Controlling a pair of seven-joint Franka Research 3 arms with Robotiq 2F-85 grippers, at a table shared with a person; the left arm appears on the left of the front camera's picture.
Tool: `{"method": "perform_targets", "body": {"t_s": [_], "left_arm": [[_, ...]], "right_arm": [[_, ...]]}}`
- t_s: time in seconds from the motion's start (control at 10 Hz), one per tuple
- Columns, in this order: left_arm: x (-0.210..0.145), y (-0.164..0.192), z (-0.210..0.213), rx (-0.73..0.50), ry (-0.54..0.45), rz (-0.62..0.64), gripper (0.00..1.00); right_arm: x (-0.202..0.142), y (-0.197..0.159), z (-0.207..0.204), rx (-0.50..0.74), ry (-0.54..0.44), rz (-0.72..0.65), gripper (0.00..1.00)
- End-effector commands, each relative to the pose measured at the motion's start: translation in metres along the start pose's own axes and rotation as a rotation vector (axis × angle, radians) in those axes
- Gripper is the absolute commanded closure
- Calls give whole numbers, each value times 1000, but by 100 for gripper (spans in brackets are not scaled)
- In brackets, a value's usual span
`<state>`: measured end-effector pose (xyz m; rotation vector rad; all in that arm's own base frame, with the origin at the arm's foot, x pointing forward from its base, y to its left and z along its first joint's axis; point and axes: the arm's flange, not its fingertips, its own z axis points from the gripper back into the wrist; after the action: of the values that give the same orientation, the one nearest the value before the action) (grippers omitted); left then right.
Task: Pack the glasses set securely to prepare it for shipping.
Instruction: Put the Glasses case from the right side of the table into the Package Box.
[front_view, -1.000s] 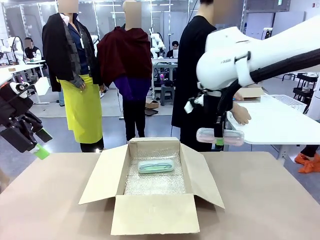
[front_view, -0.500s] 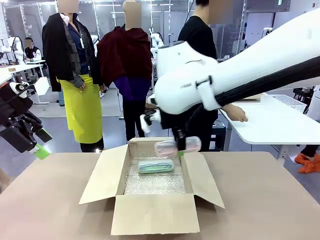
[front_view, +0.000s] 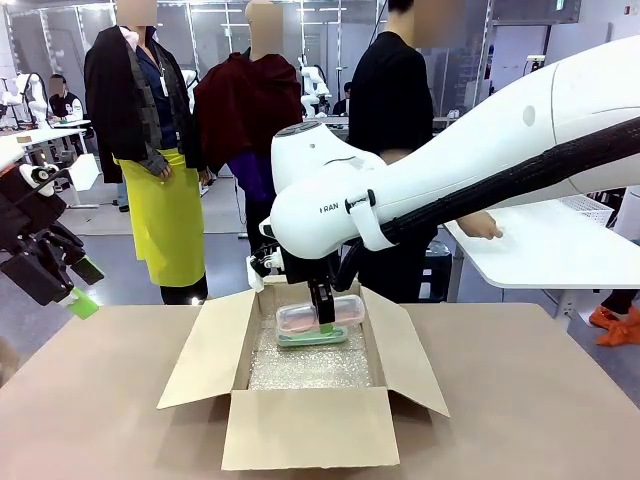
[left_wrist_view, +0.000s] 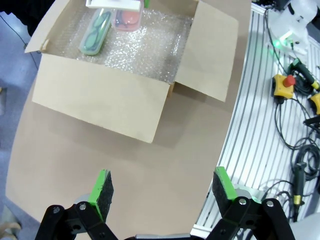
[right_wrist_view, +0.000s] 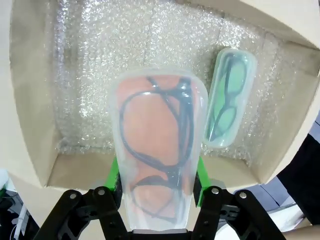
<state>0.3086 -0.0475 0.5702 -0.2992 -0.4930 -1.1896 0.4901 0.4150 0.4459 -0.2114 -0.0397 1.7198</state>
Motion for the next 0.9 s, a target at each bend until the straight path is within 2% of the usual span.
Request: {"method": "perform_targets", "body": {"t_s": [0.0,0.4,0.5,0.6,0.8], "left_arm": [[-2,0,2,-11,-8,-18,0],[-2,0,2,-11,-8,-18,0],[-2,0,2,-11,-8,-18,0],[-2,0,2,-11,-8,-18,0],[-2,0,2,-11,-8,-18,0]], "right_arm": [[-6,4,9,-4,-6,-6,56],[-6,4,9,-4,-6,-6,56],[-3,-1,5,-8,-2,-6,36],[-8,-4,-14,38,-49,-8,36],[-11,-7,-36,47,-110,-46,36]]}}
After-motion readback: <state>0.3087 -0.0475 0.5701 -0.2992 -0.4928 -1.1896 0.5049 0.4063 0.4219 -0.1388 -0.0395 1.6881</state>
